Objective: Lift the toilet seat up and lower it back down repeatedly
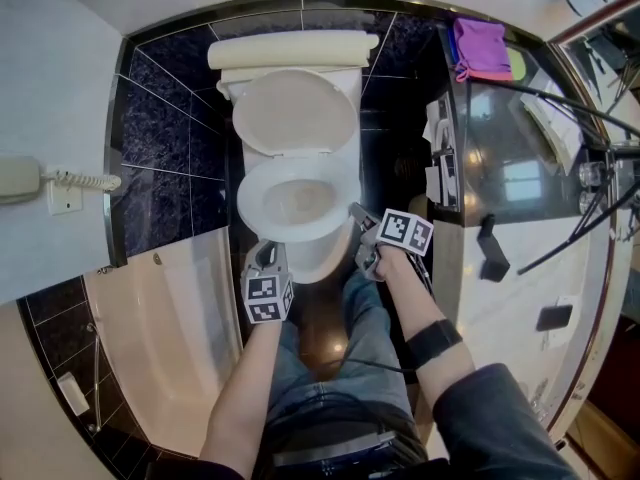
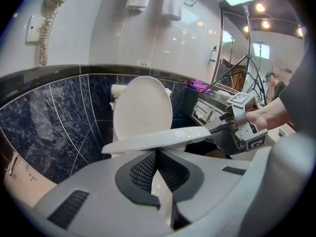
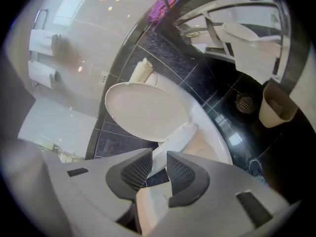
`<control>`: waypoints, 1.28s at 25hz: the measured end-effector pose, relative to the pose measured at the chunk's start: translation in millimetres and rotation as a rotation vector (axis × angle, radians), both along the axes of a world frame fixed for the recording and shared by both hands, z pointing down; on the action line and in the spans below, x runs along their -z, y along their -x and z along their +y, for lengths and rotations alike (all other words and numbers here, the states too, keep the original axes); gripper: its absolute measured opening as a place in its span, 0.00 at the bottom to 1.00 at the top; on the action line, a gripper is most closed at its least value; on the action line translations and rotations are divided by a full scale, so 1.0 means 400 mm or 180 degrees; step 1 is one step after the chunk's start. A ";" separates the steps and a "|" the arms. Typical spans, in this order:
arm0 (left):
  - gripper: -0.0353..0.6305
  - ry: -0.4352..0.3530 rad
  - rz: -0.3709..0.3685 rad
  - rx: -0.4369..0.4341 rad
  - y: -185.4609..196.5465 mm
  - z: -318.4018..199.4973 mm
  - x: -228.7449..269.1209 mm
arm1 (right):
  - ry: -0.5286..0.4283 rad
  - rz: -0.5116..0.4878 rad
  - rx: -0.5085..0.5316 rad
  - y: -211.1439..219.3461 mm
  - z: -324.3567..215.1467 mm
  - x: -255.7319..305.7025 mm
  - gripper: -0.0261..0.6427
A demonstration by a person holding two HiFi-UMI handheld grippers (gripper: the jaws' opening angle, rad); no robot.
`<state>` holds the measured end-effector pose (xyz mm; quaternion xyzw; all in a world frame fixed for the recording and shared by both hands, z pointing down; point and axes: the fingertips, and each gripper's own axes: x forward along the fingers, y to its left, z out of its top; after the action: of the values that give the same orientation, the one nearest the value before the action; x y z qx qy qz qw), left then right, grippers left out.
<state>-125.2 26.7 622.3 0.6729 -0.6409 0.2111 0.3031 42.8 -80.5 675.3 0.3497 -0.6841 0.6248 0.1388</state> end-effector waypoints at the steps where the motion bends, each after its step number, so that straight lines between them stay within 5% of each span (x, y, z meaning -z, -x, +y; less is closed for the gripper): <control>1: 0.04 -0.0036 -0.0010 0.0009 0.006 -0.016 0.010 | -0.0089 0.0021 0.0071 0.005 -0.010 0.022 0.17; 7: 0.04 -0.0253 -0.0107 -0.0007 0.043 -0.148 0.079 | -0.0660 0.0346 0.0315 -0.026 -0.049 0.149 0.06; 16: 0.05 -0.0490 -0.0328 -0.0090 0.105 -0.378 0.146 | -0.1612 0.0846 0.0853 -0.063 -0.060 0.303 0.06; 32: 0.05 -0.0479 -0.0612 -0.0128 0.177 -0.610 0.137 | -0.1925 0.1031 0.1178 -0.088 -0.087 0.320 0.06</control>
<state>-196.0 -217.4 567.5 0.6831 -0.6674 0.2321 0.1846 78.1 -115.2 547.2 0.3397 -0.8582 0.2960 0.2461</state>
